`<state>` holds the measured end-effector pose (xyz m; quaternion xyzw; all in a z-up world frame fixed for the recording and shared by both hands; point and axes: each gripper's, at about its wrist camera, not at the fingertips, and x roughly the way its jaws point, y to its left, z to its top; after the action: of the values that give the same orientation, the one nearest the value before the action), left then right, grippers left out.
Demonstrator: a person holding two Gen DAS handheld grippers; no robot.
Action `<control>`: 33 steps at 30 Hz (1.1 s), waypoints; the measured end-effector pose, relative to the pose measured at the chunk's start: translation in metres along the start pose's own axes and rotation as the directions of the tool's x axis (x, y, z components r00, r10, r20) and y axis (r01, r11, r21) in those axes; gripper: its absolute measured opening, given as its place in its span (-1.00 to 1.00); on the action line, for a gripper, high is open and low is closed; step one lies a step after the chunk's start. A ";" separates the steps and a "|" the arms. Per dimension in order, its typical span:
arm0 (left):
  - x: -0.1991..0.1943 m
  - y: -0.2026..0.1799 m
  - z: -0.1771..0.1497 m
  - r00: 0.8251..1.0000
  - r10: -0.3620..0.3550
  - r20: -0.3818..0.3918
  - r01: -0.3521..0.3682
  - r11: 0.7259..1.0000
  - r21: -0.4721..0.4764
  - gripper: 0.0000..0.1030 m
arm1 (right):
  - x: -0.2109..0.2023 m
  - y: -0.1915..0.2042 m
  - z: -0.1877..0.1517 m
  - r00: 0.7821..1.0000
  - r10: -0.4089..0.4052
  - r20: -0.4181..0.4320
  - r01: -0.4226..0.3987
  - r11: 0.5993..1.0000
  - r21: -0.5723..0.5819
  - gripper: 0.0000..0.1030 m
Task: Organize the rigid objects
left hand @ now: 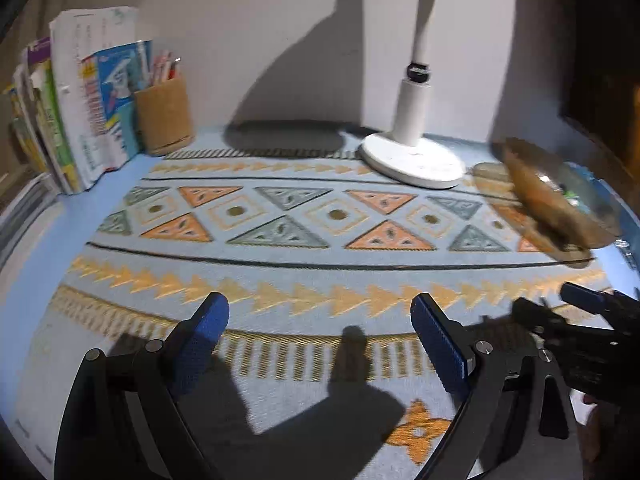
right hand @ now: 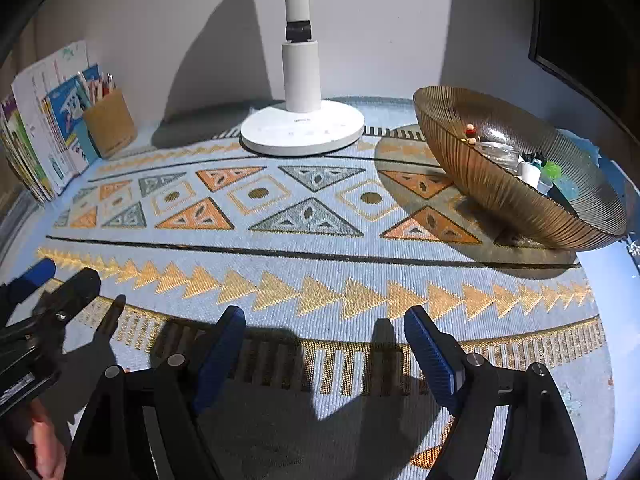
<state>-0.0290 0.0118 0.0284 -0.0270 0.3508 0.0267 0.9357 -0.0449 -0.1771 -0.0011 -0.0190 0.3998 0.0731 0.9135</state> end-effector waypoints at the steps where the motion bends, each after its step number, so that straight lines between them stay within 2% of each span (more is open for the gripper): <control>1: 0.002 -0.002 0.000 1.000 0.000 -0.014 0.000 1.000 0.010 0.79 | 0.001 -0.001 -0.001 1.000 0.004 -0.006 -0.004 1.000 0.001 0.56; 7: 0.017 -0.011 -0.001 0.995 0.019 -0.097 -0.013 0.998 0.059 0.79 | 0.013 -0.011 -0.002 0.997 0.015 -0.074 -0.011 0.998 0.057 0.56; 16: 0.022 -0.008 -0.001 0.992 0.010 -0.128 -0.006 0.999 0.036 0.79 | 0.011 -0.010 -0.002 0.998 0.008 -0.061 -0.005 0.999 0.049 0.56; 24: 0.032 -0.004 -0.001 0.982 0.000 -0.190 0.001 1.000 0.008 0.79 | 0.014 -0.012 -0.002 0.997 -0.002 -0.072 0.005 0.999 0.050 0.56; 33: 0.037 -0.006 -0.002 0.976 0.024 -0.216 -0.020 1.000 0.019 0.81 | 0.016 -0.011 -0.001 0.997 -0.009 -0.076 0.012 0.999 0.040 0.57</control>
<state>-0.0019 0.0068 0.0031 -0.0180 0.4508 0.0310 0.8919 -0.0332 -0.1860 -0.0142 -0.0055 0.4356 0.0595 0.8981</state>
